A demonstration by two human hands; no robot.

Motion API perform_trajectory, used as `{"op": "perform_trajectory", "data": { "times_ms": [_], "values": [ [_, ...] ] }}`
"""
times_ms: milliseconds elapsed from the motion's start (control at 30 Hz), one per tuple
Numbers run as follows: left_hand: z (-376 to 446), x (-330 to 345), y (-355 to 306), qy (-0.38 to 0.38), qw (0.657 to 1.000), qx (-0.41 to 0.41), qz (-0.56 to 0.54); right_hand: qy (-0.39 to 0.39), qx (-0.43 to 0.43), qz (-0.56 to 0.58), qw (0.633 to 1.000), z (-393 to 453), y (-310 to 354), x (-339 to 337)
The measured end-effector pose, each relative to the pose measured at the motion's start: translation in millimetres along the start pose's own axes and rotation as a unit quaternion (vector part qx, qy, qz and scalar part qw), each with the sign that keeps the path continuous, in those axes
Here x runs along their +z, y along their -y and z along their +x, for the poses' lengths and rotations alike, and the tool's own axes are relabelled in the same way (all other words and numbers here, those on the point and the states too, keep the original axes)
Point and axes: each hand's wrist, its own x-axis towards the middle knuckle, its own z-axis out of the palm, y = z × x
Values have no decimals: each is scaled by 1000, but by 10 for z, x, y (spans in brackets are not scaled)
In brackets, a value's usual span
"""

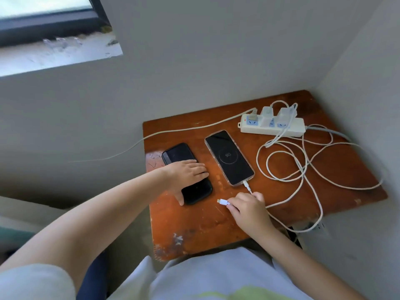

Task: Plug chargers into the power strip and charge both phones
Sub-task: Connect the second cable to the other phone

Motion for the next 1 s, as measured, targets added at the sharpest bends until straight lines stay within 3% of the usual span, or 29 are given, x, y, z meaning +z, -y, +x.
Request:
{"op": "perform_trajectory", "data": {
  "times_ms": [133,400,633,1000],
  "values": [
    [9,81,-65,-54,998,-5,-31,-42,29,-12,999,-9,182,43],
    [-52,349,-197,-99,993,-29,-61,-33,78,21,996,-28,289,162],
    [-78,390,-213,-90,992,-53,-69,-92,123,-30,988,-96,292,204],
    [-78,393,-297,-94,990,-90,-59,-91,93,-21,991,-23,306,261]
  ]
}}
